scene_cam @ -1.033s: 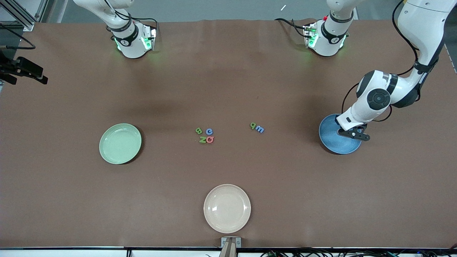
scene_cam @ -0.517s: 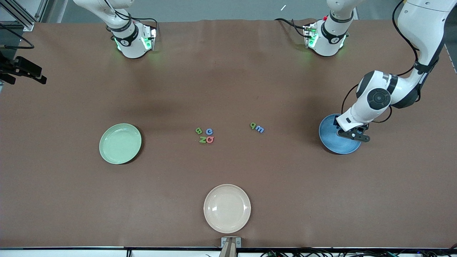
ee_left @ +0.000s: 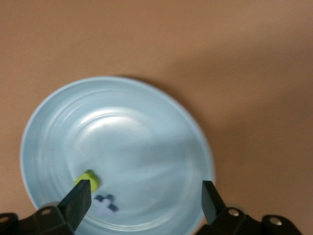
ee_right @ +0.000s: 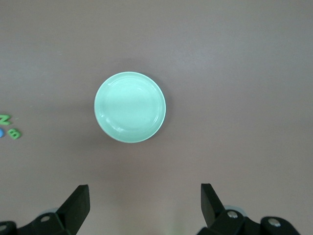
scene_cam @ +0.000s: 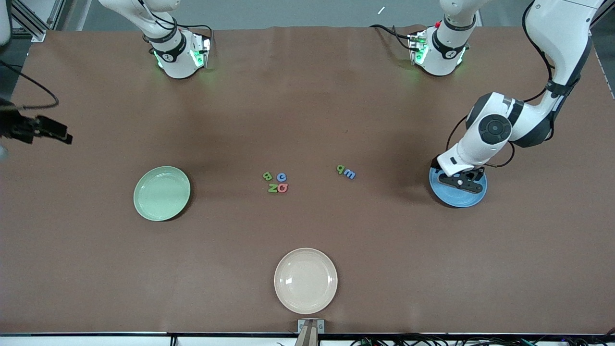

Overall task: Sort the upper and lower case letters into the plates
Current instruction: 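Move the left gripper to the blue m while the right gripper reaches letters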

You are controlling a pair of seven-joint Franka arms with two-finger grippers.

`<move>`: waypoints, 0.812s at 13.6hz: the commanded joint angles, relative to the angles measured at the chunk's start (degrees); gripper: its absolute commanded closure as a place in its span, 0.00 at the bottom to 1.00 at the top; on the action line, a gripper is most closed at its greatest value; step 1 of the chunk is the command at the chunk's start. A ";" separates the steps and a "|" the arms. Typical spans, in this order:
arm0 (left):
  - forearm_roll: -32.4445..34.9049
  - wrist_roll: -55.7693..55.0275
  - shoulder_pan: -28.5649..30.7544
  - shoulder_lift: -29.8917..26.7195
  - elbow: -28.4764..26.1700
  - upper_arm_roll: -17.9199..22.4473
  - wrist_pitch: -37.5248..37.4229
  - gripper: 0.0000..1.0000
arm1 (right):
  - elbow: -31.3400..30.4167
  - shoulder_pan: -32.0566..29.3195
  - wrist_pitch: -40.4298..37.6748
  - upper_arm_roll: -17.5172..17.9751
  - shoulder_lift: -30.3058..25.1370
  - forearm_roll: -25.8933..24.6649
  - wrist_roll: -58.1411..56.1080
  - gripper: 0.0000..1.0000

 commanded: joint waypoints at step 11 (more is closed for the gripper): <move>-3.49 -34.89 -11.39 6.95 9.45 -9.55 -5.32 0.01 | -16.08 11.69 26.42 0.87 8.88 2.36 34.43 0.00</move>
